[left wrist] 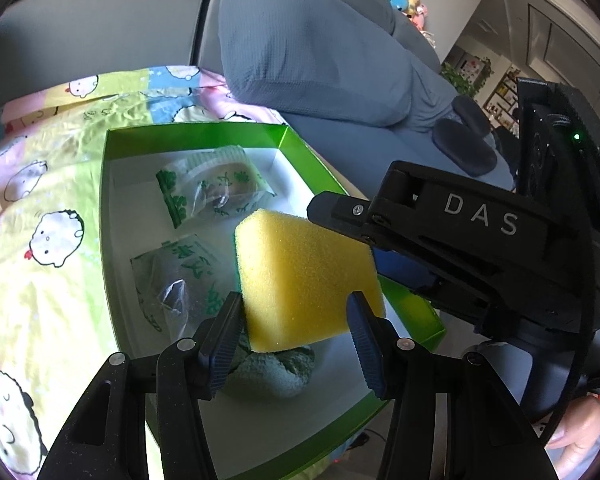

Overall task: Organize objects
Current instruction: 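Lower the yellow sponge into the white box with the right tool, then open the right tool and release the sponge in the box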

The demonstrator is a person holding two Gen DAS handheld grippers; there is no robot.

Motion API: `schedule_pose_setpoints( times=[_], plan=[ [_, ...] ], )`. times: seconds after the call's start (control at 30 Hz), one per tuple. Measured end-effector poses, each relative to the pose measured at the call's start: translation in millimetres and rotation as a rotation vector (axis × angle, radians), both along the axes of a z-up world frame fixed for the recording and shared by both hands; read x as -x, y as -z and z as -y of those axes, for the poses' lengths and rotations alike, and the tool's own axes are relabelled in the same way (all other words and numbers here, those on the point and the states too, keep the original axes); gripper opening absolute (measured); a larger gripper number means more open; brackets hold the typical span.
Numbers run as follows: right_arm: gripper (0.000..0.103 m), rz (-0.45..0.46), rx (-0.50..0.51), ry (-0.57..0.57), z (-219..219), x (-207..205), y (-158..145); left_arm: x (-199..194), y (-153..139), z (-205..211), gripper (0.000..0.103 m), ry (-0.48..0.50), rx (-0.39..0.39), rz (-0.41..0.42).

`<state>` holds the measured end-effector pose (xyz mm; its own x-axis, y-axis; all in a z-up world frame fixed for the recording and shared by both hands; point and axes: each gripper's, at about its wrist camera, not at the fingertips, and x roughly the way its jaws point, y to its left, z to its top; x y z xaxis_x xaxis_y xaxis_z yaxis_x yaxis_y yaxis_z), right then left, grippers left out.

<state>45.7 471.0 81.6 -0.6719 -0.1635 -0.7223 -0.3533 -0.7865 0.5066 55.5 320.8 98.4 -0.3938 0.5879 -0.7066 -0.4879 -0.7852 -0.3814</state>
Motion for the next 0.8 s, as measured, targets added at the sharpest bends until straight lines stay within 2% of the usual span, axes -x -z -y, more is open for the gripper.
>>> schedule_pose_setpoints(
  times=[0.47, 0.63, 0.8],
  plan=[
    [0.065, 0.029, -0.078, 0.053, -2, 0, 1, 0, 6, -1, 0.053, 0.002, 0.009, 0.017],
    [0.068, 0.011, -0.083, 0.069, -1, -2, -4, -4, -1, 0, 0.053, -0.011, 0.05, -0.032],
    [0.073, -0.024, -0.093, 0.087, 3, -6, -13, -6, -11, 13, 0.053, -0.02, 0.045, -0.06]
  ],
)
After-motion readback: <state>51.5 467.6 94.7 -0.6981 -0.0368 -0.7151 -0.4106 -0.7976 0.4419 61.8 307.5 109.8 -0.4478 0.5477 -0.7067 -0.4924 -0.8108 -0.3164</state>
